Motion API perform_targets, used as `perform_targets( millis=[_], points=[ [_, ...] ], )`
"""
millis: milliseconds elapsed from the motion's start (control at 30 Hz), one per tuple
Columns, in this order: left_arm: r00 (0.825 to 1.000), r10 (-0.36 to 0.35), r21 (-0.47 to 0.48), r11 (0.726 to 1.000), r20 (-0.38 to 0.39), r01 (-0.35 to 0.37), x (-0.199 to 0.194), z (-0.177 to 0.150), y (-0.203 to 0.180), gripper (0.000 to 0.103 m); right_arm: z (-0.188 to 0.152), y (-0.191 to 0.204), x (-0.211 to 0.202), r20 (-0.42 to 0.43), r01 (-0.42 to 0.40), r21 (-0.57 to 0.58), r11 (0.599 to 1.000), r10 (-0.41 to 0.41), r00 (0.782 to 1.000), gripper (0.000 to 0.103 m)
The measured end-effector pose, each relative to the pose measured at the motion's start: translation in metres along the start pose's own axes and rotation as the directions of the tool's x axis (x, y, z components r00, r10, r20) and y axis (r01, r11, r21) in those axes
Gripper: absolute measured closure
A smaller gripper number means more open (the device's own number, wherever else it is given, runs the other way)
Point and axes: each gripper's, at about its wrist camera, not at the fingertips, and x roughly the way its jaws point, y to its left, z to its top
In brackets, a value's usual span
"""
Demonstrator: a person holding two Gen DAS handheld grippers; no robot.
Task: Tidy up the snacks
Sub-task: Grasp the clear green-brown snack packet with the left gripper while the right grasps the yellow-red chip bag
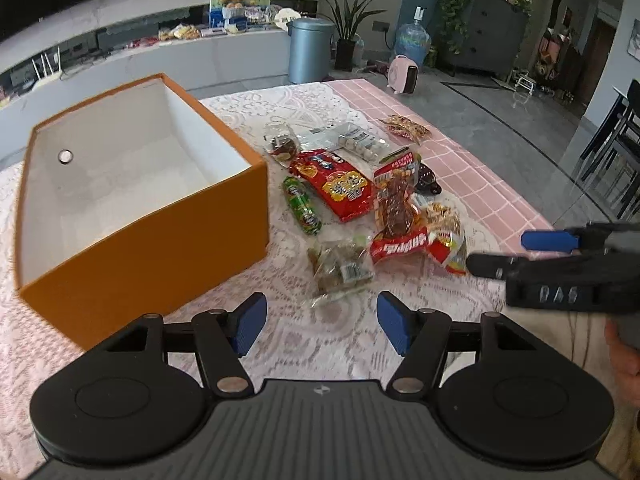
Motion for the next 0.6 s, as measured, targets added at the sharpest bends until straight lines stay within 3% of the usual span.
perform_targets(
  millis=[167, 433, 600],
  points=[
    [1.0, -0.005, -0.001, 1.0, -0.029, 0.005, 0.022, 0.017, -0.007, 0.029, 0.009, -0.004, 0.025, -0.06, 0.054, -0.076, 0.996, -0.059, 0.996, 0.029],
    [0.996, 0.007, 0.013, 1.0, -0.092, -0.006, 0.064, 0.033, -0.017, 0.029, 0.025, -0.004, 0.063, -0.115, 0.027, -0.174, 0.984, -0.048, 0.992, 0.026],
    [0.99, 0.038, -0.001, 0.999, -0.133, -0.039, 0.087, 0.035, -0.015, 0.029, 0.028, -0.013, 0.087, -0.179, -0.033, -0.122, 0.992, 0.011, 0.984, 0.036]
  ],
)
